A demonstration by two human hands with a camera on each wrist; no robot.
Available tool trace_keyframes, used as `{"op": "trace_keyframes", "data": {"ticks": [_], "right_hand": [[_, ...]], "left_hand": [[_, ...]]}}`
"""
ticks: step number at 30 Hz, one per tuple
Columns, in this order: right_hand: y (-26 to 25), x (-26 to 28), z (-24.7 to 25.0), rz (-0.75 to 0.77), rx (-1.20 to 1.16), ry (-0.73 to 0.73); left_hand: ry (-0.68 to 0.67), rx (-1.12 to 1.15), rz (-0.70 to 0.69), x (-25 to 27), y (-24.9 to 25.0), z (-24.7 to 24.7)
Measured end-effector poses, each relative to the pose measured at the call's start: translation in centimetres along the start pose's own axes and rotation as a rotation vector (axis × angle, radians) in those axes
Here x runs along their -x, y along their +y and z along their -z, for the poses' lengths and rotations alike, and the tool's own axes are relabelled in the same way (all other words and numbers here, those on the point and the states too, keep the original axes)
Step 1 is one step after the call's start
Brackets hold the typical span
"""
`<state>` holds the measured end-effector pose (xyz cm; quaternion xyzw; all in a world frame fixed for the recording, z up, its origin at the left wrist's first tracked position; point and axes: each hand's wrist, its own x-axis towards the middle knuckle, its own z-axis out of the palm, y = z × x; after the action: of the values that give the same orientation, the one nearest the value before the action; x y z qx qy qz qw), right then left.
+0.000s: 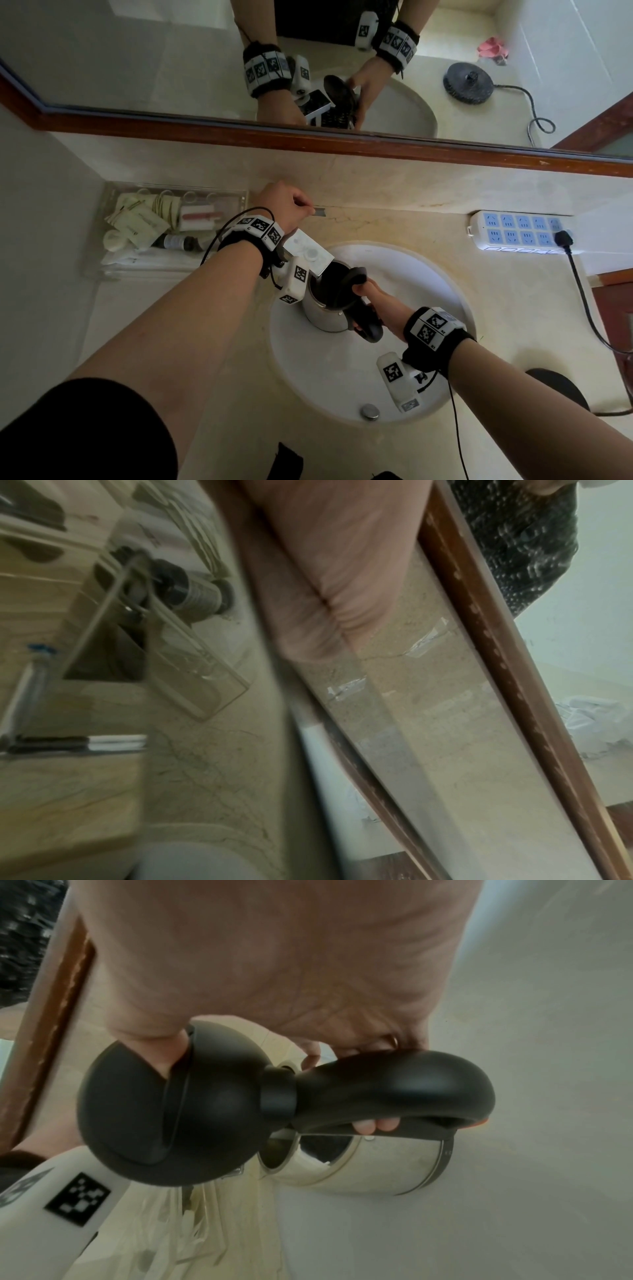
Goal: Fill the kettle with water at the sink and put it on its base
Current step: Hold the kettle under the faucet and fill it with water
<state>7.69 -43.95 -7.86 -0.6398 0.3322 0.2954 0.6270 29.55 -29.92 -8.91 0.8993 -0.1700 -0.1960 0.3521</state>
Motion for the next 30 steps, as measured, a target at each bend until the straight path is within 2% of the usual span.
{"op": "trace_keyframes", "data": {"ticks": [30], "right_hand": [[-0.23,0.11,0.09,0.002,0.043,0.006]], "left_hand": [[-0.036,0.063,0.051,0.77,0.69,0.41]]}}
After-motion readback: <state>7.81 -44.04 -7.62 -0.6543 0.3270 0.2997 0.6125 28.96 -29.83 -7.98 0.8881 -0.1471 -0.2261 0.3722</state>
